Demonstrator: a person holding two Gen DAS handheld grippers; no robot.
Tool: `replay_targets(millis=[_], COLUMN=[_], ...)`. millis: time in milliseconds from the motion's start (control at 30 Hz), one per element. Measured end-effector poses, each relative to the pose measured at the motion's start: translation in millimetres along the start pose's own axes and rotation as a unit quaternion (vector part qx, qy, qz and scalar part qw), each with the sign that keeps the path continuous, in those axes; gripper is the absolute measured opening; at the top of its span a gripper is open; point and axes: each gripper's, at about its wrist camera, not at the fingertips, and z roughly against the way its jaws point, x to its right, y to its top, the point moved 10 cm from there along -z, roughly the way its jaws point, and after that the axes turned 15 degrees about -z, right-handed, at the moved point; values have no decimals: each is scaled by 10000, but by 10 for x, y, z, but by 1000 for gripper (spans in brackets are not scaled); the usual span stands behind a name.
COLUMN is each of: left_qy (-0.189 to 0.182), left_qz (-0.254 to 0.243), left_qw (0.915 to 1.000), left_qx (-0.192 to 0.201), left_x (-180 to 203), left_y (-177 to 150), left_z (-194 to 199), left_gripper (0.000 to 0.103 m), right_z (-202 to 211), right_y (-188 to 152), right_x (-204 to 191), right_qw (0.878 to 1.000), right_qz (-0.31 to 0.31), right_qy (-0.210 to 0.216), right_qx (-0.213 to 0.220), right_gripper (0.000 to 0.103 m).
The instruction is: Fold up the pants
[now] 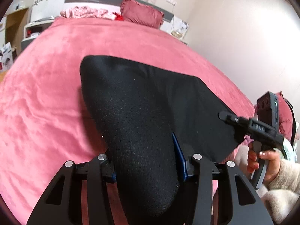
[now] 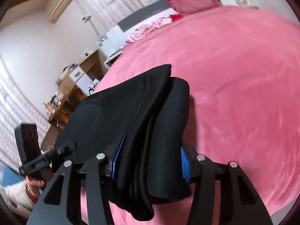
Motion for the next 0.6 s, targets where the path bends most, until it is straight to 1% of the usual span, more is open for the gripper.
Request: replay_targets(millis=[67, 167, 300, 433, 500, 600], left_qy=[76, 250, 438, 604, 673, 823], left_qz=[71, -38, -51, -98, -117, -168], left_qw=[9999, 9995, 9988, 9978, 9972, 9961], left_qx=[113, 191, 214, 254, 307, 271], left_x=[-109, -221, -526, -859, -1016, -1220], left_y=[91, 214, 503, 882, 1059, 1239], left_z=[35, 23, -71, -268, -413, -659], left_gripper=[46, 46, 46, 46, 46, 46], right_z=[-64, -259, -588, -864, -997, -1301], right_y=[86, 285, 665, 1094, 1277, 1447], right_x=[-87, -220, -415, -546, -524, -426], right_qw=[9999, 9995, 9980, 9974, 9974, 9980], right_qz=[110, 278, 588, 556, 481, 378], right_qy=[89, 152, 177, 221, 199, 2], right_qx=[53, 95, 175, 401, 496, 498], right_gripper=[50, 50, 50, 50, 50, 50])
